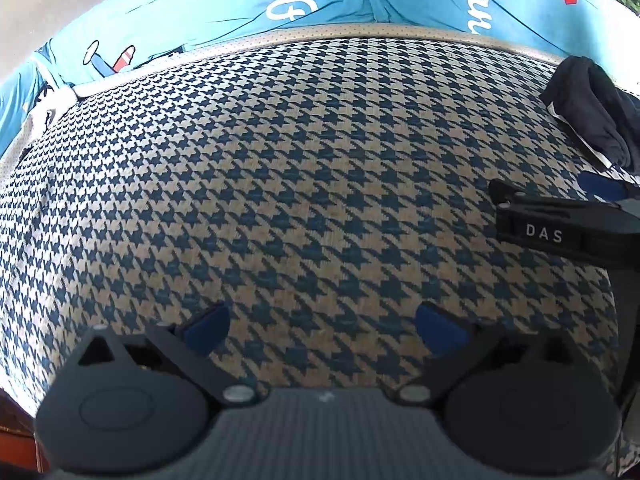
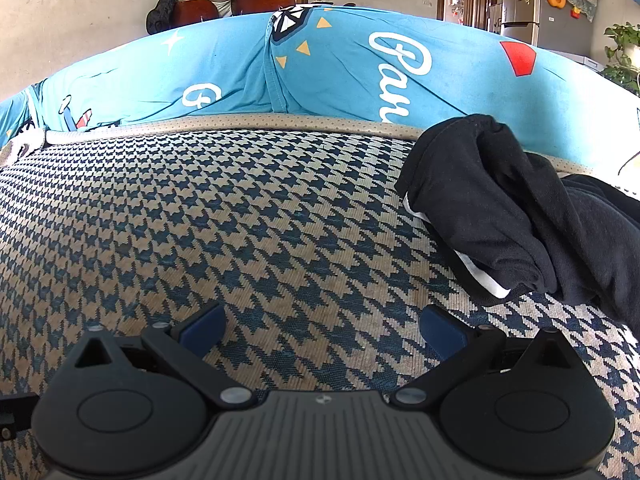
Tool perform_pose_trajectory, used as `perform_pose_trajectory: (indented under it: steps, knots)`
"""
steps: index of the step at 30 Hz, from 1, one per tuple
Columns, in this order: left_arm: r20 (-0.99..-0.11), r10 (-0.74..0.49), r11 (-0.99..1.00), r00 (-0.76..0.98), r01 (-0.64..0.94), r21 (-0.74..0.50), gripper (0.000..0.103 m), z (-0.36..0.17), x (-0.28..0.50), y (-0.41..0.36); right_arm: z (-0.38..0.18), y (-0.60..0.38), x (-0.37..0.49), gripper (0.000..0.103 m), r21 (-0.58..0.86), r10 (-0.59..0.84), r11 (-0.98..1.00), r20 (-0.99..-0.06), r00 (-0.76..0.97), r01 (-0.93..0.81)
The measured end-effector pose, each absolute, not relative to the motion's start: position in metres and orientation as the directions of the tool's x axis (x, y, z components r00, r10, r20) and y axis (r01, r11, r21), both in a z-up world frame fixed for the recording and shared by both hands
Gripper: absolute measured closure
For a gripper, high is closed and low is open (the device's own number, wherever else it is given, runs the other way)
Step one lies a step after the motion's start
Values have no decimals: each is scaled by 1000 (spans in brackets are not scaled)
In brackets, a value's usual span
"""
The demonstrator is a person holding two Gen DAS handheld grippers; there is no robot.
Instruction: Fold clothes
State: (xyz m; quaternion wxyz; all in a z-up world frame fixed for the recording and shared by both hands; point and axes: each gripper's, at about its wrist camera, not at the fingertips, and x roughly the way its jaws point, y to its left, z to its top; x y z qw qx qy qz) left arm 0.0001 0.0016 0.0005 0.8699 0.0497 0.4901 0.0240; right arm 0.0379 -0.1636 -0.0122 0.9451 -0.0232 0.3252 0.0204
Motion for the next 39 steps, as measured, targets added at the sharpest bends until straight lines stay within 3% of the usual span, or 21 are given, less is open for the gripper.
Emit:
perform_pose_trajectory:
  steps: [11, 39]
  knots:
    - [-827, 130, 987, 546, 10, 162, 0, 9, -24, 7, -12, -164, 37, 0, -31, 23, 998, -616, 788, -54]
    - [-839, 127, 990, 530, -12, 142, 0, 16, -23, 12, -12, -164, 37, 0, -30, 24, 998, -616, 788, -54]
